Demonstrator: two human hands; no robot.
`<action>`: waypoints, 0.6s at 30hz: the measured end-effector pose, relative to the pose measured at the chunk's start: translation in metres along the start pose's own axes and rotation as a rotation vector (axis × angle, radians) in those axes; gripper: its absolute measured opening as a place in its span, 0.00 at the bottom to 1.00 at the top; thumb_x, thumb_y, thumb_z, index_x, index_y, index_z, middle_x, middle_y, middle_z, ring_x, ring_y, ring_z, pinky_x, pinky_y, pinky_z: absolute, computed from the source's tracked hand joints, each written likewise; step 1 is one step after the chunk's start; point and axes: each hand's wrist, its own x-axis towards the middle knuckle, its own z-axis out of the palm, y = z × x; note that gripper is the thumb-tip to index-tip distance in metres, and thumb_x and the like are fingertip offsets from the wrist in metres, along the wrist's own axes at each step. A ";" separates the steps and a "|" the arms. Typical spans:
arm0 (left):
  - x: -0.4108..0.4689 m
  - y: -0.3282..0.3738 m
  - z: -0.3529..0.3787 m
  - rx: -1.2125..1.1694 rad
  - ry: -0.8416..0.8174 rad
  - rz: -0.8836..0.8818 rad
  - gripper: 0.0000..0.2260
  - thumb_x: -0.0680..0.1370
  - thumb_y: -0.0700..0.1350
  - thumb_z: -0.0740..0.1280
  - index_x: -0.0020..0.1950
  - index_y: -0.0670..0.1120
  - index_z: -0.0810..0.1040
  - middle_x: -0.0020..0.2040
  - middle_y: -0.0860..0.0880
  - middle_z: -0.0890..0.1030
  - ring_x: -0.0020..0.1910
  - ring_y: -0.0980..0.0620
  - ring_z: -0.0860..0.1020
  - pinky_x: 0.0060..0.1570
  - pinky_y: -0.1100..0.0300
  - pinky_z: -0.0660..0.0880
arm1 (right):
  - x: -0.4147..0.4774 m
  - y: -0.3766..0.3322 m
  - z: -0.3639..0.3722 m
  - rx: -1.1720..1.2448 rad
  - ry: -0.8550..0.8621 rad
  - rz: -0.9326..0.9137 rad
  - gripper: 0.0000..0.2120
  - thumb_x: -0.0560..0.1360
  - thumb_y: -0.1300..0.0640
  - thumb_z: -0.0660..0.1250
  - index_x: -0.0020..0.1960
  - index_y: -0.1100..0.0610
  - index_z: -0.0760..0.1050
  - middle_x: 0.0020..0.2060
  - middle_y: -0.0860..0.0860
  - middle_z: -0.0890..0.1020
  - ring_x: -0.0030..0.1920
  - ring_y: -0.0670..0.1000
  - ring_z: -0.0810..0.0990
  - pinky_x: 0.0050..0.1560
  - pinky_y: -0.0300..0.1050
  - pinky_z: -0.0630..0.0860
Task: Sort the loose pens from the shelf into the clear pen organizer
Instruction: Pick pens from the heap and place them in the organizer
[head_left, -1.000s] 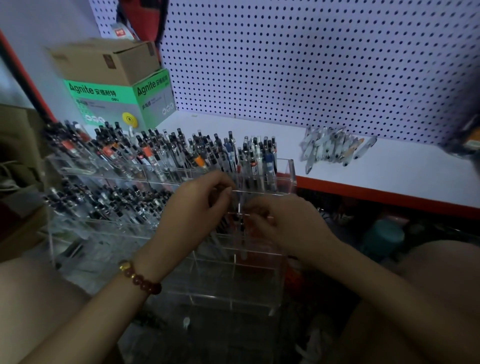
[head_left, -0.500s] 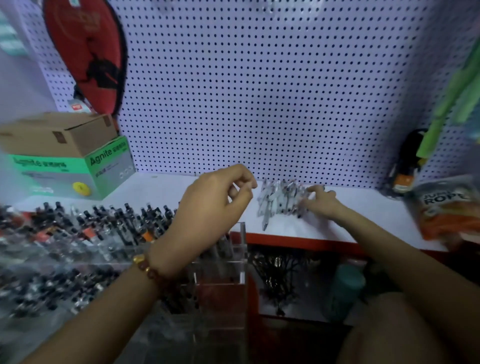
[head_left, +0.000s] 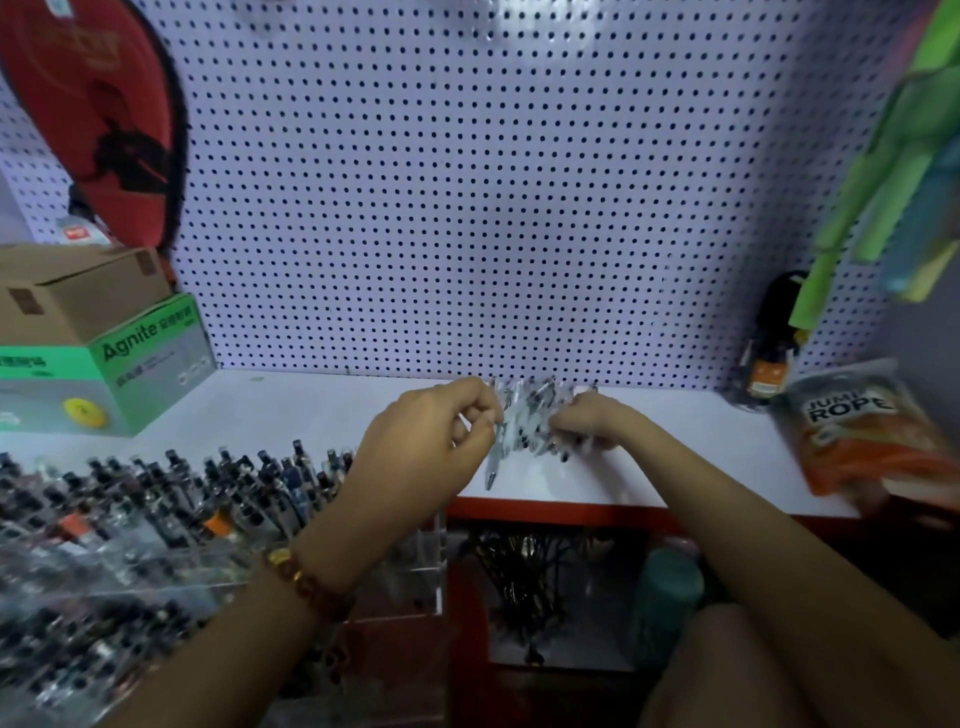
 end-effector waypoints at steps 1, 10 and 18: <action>0.000 0.000 0.001 0.006 -0.003 -0.001 0.06 0.79 0.44 0.63 0.45 0.55 0.76 0.39 0.57 0.80 0.37 0.56 0.78 0.39 0.52 0.77 | 0.002 -0.004 0.002 -0.059 -0.011 0.011 0.10 0.73 0.57 0.63 0.37 0.60 0.78 0.33 0.53 0.78 0.28 0.50 0.73 0.30 0.38 0.69; 0.000 -0.005 0.001 0.015 0.017 -0.015 0.07 0.78 0.44 0.63 0.44 0.54 0.77 0.38 0.57 0.80 0.36 0.56 0.78 0.39 0.51 0.77 | 0.020 -0.011 0.024 0.047 0.139 0.071 0.22 0.78 0.59 0.60 0.68 0.66 0.60 0.36 0.52 0.73 0.31 0.50 0.70 0.29 0.43 0.65; -0.001 -0.006 0.000 0.010 0.026 -0.026 0.07 0.78 0.44 0.63 0.44 0.55 0.77 0.38 0.58 0.80 0.36 0.57 0.78 0.37 0.51 0.78 | 0.034 0.010 0.024 0.313 0.222 -0.005 0.27 0.79 0.69 0.53 0.75 0.66 0.46 0.32 0.52 0.68 0.31 0.49 0.66 0.37 0.48 0.70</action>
